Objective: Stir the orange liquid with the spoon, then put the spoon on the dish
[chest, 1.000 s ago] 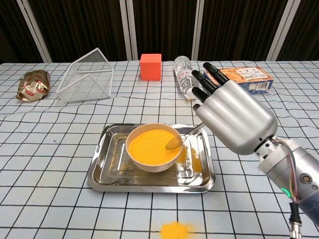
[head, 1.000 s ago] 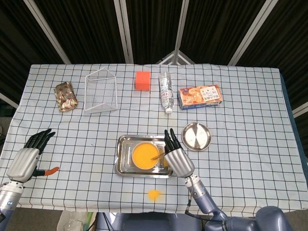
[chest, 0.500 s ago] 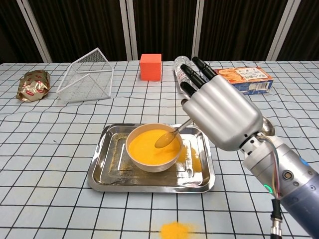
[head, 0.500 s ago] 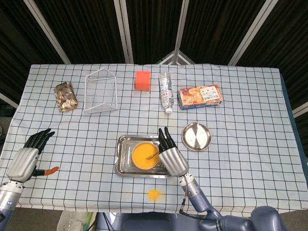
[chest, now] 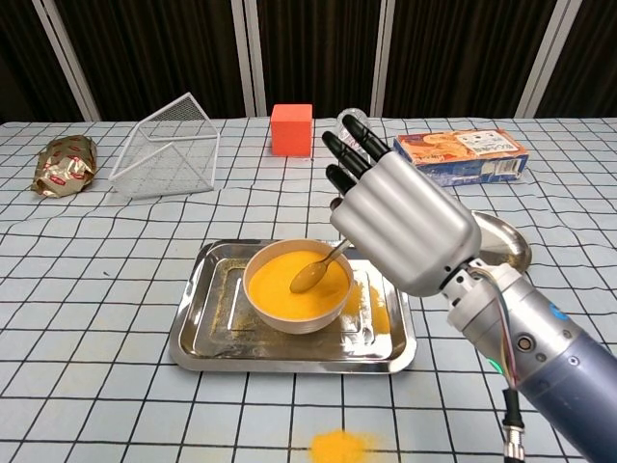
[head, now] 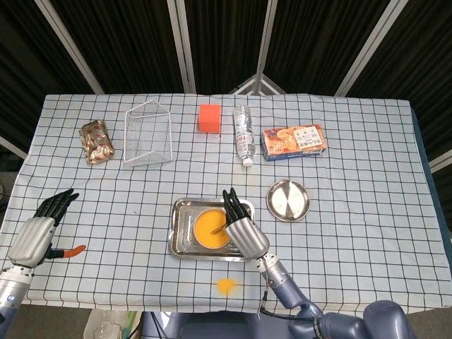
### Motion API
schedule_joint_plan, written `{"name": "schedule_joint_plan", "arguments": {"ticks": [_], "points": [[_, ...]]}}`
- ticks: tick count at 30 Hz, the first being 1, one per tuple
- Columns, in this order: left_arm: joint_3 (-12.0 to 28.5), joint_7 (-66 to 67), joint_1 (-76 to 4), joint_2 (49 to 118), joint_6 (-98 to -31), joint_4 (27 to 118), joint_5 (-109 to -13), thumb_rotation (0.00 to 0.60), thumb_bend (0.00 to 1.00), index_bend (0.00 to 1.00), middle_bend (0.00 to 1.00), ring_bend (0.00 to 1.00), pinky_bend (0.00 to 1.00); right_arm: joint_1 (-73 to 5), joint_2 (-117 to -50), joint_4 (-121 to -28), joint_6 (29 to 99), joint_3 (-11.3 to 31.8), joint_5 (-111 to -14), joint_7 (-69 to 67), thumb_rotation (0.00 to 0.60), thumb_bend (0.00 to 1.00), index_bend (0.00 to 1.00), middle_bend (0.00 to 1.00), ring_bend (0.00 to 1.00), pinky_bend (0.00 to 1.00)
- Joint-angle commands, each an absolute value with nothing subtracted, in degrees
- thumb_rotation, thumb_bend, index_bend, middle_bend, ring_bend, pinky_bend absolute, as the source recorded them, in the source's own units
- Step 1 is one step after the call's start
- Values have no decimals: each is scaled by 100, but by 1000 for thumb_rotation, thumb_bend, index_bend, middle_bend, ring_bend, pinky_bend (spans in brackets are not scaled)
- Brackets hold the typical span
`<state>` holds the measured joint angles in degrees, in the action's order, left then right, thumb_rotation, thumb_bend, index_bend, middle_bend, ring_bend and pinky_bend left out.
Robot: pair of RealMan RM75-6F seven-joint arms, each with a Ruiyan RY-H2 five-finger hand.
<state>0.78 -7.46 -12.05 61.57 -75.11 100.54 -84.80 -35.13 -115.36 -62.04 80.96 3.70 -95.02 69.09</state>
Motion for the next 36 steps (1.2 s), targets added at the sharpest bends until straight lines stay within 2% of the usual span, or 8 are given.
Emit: {"name": "schedule_joint_plan", "arguments": {"ticks": [1,14,23,36], "points": [[81,-756,-1208,6148,-7506,10060,-8476,600,0,0,0,0,20,-3484,-11478,-6232,8060,348,-9551,7028,600,778,702,265,0,0],[87,-665,-1208,6169,-7506,10082,-8455,600,0,0,0,0,20,-3302,-11166,-6764,8012,270,-9730,7373,600,778,705,265,0,0],[88,-669,-1194,6167,-7536,10089,-8468,600,0,0,0,0,20,-3183,-11299,-6710,7928,243,-9747,7423,600,778,705,265,0,0],[112,-709,-1214,6160,-7484,10079,-8410,600,0,0,0,0,20,-3283,-11594,-6293,7811,640,-9608,7166,600,779,705,265,0,0]]}}
